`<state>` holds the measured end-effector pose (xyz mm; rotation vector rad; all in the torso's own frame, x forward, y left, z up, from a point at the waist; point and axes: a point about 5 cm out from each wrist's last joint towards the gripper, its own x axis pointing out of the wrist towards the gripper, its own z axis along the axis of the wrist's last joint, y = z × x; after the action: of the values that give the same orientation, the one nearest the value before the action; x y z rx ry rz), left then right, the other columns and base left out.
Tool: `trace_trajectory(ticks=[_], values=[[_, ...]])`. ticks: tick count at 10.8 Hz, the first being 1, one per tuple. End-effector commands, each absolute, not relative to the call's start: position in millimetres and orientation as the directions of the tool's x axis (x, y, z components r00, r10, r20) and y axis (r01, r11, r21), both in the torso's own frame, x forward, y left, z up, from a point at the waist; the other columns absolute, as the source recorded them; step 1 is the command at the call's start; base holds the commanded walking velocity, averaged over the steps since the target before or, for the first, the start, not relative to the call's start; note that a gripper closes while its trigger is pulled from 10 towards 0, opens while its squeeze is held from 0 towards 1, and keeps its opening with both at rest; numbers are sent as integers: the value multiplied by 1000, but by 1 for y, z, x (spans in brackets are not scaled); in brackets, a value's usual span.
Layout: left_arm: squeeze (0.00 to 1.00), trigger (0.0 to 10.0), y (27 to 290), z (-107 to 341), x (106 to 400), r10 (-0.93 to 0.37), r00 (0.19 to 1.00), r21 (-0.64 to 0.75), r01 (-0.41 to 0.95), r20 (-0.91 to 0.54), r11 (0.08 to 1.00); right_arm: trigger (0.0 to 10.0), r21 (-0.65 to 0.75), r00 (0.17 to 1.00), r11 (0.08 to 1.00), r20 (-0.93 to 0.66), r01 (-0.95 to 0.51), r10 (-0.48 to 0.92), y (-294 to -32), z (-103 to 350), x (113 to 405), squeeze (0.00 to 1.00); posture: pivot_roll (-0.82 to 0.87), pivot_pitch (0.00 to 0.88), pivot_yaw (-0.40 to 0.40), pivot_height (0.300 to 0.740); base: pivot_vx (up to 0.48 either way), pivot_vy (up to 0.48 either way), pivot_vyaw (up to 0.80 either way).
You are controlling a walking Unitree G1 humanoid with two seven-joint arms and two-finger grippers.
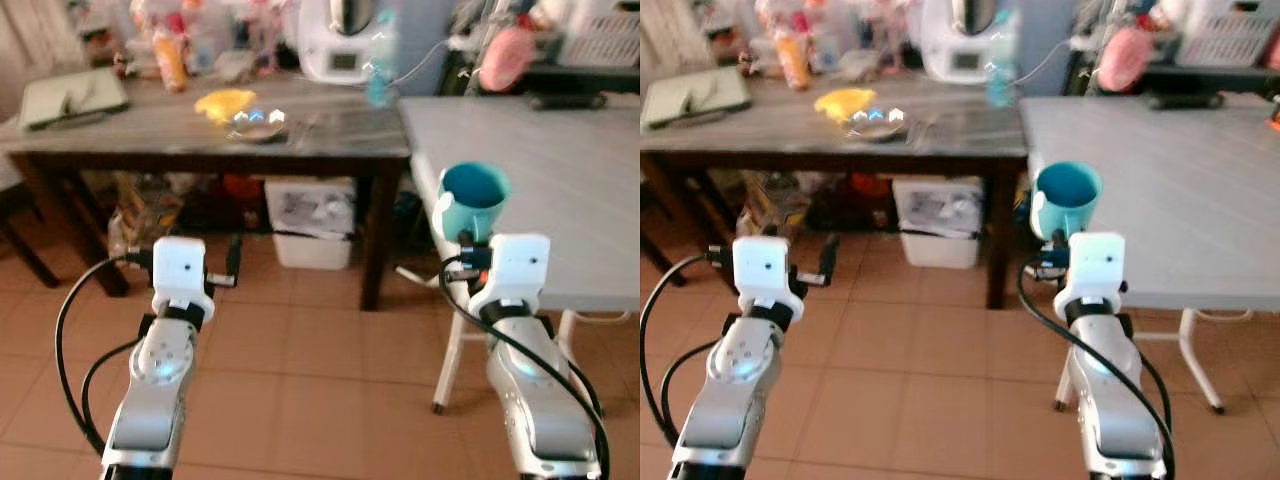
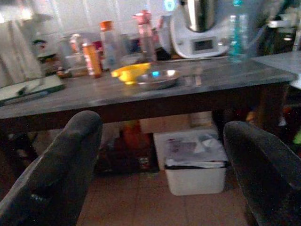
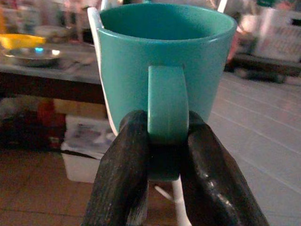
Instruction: Setting the table
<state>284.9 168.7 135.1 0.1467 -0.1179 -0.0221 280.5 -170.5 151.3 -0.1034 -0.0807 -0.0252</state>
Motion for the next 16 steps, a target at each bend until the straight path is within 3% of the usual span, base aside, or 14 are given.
trace_trajectory(ticks=[1,3,9,16], values=[[0,10000,176,137,284,-13,993,165,-6,117,986,10000,-95,993,995,118,-1,12,-161,159,284,0,72,10,21,740,0,480,0],[0,10000,176,138,285,-12,992,168,-9,124,986,10000,-99,993,995,118,-5,17,-160,159,284,0,74,7,20,740,0,407,0],[0,10000,170,142,282,-84,985,175,56,153,983,10000,-119,993,993,118,-6,20,-161,159,284,0,71,9,19,740,0,0,0],[0,10000,165,141,281,-108,982,168,82,153,982,10000,-126,993,992,114,2,13,-163,159,283,0,61,20,20,740,344,0,548]])
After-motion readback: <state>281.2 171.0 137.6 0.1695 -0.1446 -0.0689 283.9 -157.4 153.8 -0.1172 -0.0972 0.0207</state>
